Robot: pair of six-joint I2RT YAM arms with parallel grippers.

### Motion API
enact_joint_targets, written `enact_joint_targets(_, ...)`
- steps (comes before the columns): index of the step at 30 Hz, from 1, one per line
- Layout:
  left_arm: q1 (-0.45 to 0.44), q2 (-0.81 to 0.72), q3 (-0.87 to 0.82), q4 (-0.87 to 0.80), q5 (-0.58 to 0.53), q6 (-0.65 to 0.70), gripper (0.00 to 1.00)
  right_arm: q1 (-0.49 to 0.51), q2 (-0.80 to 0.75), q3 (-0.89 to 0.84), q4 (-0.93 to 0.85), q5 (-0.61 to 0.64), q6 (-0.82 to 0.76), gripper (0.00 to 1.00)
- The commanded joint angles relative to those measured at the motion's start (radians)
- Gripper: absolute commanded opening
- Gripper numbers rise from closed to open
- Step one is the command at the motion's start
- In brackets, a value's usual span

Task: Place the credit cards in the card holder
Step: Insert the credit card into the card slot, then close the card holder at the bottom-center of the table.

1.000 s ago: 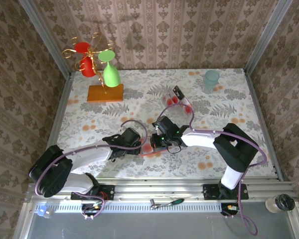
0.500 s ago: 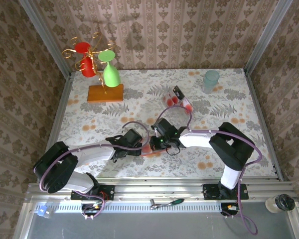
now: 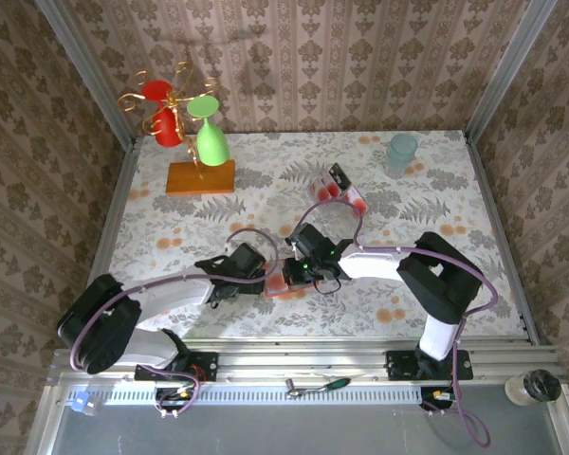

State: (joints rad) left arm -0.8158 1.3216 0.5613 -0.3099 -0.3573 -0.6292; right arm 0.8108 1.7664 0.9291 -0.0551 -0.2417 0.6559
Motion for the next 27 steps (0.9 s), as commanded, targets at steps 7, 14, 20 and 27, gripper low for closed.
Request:
enact_joint_targets(7,0.079,-0.184,-0.038,-0.085,0.004,0.008,1.00,-0.070,-0.121,0.039,-0.113,0.021,-0.061,0.13)
enact_joint_targets(14,0.075,-0.178,-0.003,-0.053,0.054,0.013,1.00,-0.129,-0.099,0.020,-0.101,0.018,-0.074,0.13)
enact_joint_targets(20,0.031,-0.126,0.065,-0.032,0.066,0.017,1.00,-0.163,-0.084,0.000,-0.084,0.024,-0.084,0.13)
enact_joint_targets(27,-0.051,-0.020,0.148,-0.005,0.057,0.007,1.00,-0.196,-0.092,-0.048,-0.079,0.051,-0.093,0.12)
